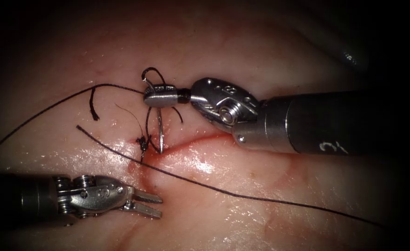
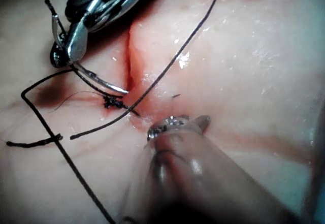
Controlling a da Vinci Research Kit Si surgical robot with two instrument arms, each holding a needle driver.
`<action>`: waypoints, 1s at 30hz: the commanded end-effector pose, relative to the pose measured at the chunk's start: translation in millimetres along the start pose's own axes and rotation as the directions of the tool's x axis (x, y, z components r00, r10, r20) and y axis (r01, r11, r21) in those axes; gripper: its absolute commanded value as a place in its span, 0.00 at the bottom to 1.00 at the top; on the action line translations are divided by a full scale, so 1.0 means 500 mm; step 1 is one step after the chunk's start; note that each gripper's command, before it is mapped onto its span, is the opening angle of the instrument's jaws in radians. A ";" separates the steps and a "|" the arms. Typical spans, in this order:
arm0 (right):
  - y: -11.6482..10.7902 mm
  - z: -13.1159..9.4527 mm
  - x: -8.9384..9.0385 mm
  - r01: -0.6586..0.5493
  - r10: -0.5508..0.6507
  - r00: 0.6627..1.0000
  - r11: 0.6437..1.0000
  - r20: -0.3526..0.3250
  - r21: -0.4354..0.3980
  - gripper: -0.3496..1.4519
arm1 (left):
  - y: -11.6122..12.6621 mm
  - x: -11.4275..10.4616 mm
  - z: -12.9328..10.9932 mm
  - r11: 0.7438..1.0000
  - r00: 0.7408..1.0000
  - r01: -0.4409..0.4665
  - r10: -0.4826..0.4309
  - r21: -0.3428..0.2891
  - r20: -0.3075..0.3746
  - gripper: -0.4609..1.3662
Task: Wound Closure
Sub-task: With the right tool throw the needle through the bottom of the cut, towards the target
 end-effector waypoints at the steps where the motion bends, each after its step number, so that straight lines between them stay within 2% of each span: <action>1: -0.0006 0.0003 -0.0001 -0.005 0.005 1.000 1.000 0.003 -0.003 0.00 | -0.0001 0.0001 -0.0001 1.000 1.000 0.000 0.000 0.002 0.000 0.35; 7: -0.0028 0.0021 -0.0018 -0.048 0.048 0.999 0.999 0.005 0.002 0.00 | -0.0005 0.0007 0.0005 1.000 1.000 0.002 -0.002 0.005 -0.002 0.30; 14: -0.0057 0.0027 -0.0060 -0.131 0.131 0.991 0.991 0.011 0.001 0.00 | -0.0007 0.0010 0.0008 1.000 1.000 0.003 -0.003 0.007 -0.003 0.30; 20: -0.0079 0.0030 -0.0081 -0.173 0.173 0.985 0.985 0.019 -0.001 0.00 | -0.0008 0.0011 0.0006 1.000 1.000 0.004 -0.003 0.005 -0.003 0.31; 25: -0.0080 0.0032 -0.0101 -0.176 0.176 0.984 0.984 0.031 -0.006 0.00 | -0.0009 0.0012 0.0003 1.000 1.000 0.004 -0.004 0.004 -0.004 0.30; 30: -0.0070 0.0027 -0.0100 -0.163 0.163 0.986 0.987 0.028 -0.016 0.00 | -0.0005 0.0010 0.0000 1.000 1.000 0.003 -0.003 0.002 -0.003 0.31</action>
